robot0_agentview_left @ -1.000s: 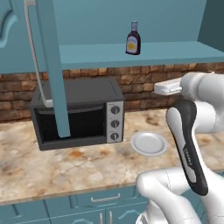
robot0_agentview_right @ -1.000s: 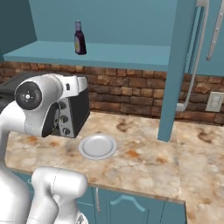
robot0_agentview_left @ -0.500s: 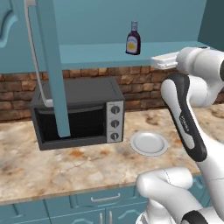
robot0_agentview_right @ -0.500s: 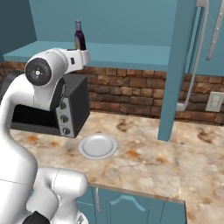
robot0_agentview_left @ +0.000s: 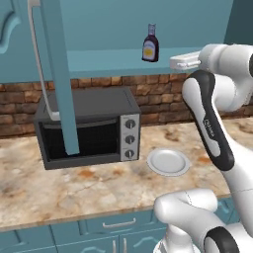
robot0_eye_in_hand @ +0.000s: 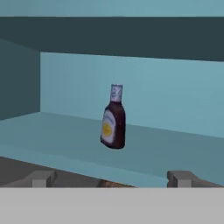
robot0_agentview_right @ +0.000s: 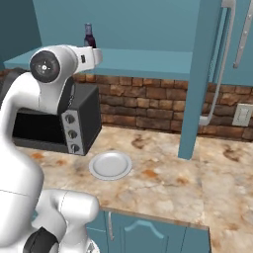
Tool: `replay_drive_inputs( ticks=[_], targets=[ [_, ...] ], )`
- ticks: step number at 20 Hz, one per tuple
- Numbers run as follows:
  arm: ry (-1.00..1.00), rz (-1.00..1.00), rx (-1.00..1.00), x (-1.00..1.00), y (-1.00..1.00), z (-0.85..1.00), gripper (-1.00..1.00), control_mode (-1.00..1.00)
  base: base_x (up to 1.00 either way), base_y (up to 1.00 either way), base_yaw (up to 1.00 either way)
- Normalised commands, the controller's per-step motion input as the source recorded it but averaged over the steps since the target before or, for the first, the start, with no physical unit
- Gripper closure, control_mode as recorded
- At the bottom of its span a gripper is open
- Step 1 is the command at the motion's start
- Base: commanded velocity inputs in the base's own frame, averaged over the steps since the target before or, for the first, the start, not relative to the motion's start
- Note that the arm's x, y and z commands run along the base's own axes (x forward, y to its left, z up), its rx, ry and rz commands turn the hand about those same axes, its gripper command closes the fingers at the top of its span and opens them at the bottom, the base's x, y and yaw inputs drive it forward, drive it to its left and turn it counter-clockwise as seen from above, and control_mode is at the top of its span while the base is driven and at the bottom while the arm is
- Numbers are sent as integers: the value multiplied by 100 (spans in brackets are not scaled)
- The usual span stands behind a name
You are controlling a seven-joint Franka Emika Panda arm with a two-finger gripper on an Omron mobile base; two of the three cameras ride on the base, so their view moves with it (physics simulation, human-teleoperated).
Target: Move the hot dog bun to the plate on the dining table and place the condiment next to that plate. Then navigate to the fridge and take the sausage and place it on the plate as well.
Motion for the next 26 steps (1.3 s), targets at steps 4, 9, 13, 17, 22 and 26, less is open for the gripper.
replay_drive_inputs(
  ticks=[4,9,13,17,22,26],
  targets=[
    [5,0,0,11,0,4,-100,-100,0,0,0],
    [8,0,0,19,0,20,-100,-100,0,0,0],
    [1,0,0,34,0,0,-100,-100,0,0,0],
    [0,5,0,55,0,7,-100,-100,0,0,0],
    [1,4,0,66,8,4,-100,-100,0,0,0],
    [5,8,0,55,0,1,-100,-100,0,0,0]
  ],
)
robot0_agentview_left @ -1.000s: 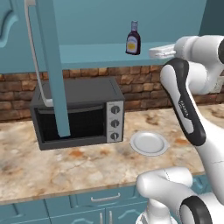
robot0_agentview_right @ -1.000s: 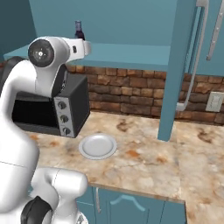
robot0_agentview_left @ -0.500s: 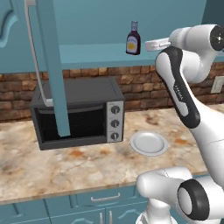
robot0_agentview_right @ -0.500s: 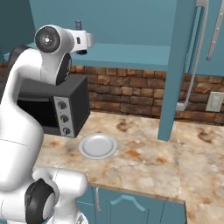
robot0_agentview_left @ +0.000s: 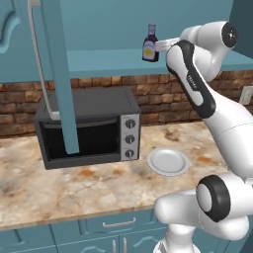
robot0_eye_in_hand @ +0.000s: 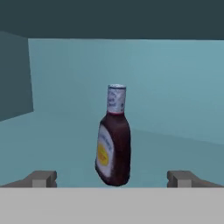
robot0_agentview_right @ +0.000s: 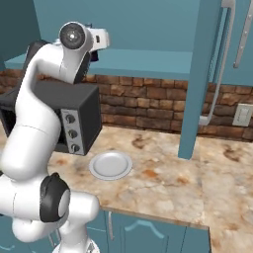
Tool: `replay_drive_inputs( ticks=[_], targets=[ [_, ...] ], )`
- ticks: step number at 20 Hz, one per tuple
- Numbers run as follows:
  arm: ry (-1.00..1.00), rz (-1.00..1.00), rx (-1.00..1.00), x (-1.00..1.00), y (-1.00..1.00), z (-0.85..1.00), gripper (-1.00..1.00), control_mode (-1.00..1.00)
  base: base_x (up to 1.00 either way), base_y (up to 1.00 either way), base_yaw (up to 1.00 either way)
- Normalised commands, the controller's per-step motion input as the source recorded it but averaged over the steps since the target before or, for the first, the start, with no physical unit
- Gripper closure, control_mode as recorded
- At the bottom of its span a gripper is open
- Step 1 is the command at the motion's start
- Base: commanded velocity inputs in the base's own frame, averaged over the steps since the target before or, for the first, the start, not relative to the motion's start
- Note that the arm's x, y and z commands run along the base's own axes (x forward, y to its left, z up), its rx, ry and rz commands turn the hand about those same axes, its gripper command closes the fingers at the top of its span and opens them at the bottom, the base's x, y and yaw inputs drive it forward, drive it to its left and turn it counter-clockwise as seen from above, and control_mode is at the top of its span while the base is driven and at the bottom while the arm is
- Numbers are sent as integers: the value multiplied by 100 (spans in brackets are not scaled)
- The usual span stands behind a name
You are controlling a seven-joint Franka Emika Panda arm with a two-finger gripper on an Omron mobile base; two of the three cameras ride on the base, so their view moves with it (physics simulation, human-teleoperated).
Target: Move the hot dog bun to the plate on the dining table and place the condiment next to that plate. Then navigate to the fridge and take the sausage and place it on the plate as well.
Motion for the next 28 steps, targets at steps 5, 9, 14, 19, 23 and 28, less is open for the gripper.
replay_drive_inputs(
  ticks=[5,9,14,19,23,28],
  targets=[
    [5,1,0,38,0,0,-100,-100,0,0,0],
    [2,1,0,33,1,0,-100,-100,0,0,0],
    [5,0,0,23,5,0,-100,-100,0,0,0],
    [1,0,0,11,1,0,-100,-100,0,0,0],
    [4,0,0,10,0,-1,-100,-100,0,0,0],
    [4,2,0,12,9,-8,-100,-100,0,0,0]
  ],
)
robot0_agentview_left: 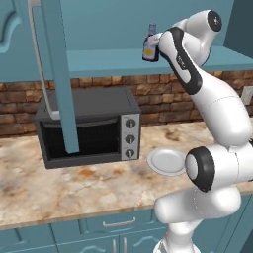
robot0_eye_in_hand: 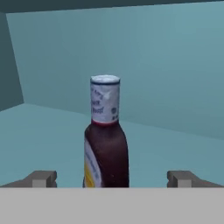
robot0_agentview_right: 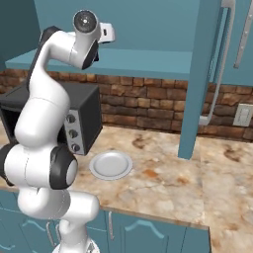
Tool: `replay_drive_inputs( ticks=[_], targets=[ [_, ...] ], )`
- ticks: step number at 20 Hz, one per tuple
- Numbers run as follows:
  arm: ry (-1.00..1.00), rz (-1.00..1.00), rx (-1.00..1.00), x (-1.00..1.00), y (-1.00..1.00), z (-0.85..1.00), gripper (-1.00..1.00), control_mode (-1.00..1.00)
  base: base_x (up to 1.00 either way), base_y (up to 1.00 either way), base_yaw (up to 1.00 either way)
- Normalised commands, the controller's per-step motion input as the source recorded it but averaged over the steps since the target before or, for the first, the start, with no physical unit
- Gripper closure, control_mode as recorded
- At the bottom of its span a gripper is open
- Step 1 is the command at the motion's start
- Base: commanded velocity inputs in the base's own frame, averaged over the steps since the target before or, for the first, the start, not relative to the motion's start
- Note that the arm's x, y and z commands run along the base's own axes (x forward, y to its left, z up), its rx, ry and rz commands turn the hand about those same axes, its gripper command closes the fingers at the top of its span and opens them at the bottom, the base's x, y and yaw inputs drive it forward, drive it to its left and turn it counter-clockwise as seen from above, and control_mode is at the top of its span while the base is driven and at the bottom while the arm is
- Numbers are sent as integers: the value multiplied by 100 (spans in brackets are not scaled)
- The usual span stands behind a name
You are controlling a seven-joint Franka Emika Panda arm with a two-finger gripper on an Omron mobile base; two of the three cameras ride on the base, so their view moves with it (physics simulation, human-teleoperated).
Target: Move the hot dog bun to the plate on the dining table and place the condiment next to that plate. Then navigate to the fridge and take the sausage and place it on the plate as well.
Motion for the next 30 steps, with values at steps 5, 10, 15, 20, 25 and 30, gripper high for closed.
replay_drive_inputs(
  ticks=[5,10,15,20,25,30],
  targets=[
    [1,6,0,22,19,-10,-100,-100,0,0,0],
    [0,8,0,20,2,-4,-100,-100,0,0,0],
    [0,9,0,11,0,-8,-100,-100,0,0,0],
    [0,9,0,6,0,-16,-100,-100,0,0,0],
    [0,8,0,12,0,-9,-100,-100,0,0,0],
    [0,5,0,12,0,0,100,-100,0,0,0]
  ],
)
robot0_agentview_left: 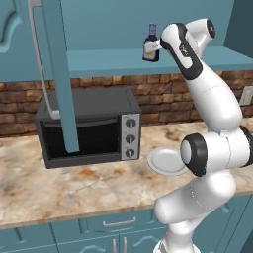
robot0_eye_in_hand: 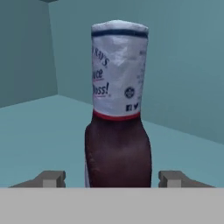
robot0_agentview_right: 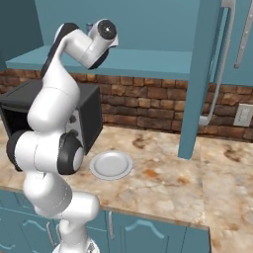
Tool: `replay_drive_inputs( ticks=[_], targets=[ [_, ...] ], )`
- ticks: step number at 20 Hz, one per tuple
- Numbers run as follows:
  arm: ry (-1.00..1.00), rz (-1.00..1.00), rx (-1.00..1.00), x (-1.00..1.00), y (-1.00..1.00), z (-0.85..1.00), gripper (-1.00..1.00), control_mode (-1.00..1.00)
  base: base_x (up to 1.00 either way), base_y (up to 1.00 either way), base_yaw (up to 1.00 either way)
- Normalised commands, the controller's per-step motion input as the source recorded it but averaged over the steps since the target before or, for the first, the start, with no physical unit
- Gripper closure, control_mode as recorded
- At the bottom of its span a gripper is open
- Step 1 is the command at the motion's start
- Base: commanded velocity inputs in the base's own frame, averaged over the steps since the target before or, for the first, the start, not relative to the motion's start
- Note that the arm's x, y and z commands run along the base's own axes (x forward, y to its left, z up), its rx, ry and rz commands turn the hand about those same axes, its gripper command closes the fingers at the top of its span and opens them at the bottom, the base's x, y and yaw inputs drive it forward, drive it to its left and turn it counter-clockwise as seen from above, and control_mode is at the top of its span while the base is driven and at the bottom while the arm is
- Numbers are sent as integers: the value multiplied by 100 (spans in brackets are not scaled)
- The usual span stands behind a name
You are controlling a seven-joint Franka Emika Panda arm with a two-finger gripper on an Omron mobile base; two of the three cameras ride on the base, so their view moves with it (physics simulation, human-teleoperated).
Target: Move the hot dog bun to the plate on the dining table and place the condiment next to that plate. Then navigate to the fridge and take the sausage and place it on the plate as well.
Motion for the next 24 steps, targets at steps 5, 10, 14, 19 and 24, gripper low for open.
replay_drive_inputs(
  ticks=[5,10,14,19,24],
  targets=[
    [0,2,0,5,0,-2,100,-100,0,0,0],
    [3,0,0,1,0,0,100,-100,0,0,0],
    [0,0,0,-4,0,0,100,-100,0,0,0],
    [-7,0,0,-53,0,0,100,-100,0,0,0],
    [-13,0,0,-97,1,0,100,-100,0,0,0]
  ],
)
